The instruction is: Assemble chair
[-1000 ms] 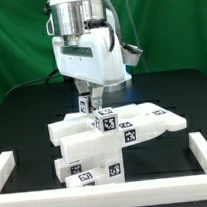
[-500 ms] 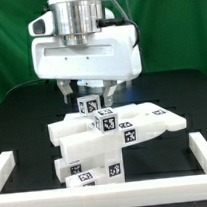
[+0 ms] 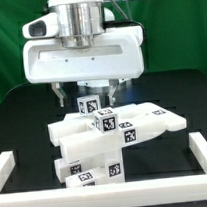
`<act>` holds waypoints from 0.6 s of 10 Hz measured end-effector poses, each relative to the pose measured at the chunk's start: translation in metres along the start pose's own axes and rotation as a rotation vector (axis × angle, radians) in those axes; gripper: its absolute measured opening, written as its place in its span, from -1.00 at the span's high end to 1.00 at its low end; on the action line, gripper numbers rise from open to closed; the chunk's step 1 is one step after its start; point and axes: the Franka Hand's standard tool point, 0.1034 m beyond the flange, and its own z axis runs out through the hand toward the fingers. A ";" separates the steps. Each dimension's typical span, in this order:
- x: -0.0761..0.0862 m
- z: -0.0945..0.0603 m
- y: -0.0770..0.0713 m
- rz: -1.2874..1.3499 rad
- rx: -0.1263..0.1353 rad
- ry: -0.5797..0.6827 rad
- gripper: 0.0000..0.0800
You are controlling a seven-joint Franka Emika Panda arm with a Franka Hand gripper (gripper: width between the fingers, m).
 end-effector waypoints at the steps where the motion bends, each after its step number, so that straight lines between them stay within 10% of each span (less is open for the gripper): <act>1: 0.000 0.000 -0.001 -0.098 -0.005 -0.001 -0.62; 3: 0.000 0.000 -0.001 -0.071 -0.005 -0.001 -0.62; 6: 0.000 0.000 -0.001 0.080 -0.003 -0.001 0.29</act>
Offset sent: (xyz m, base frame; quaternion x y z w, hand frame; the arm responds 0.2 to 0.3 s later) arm 0.0000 0.0000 0.0000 0.0000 0.0000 0.0000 1.0000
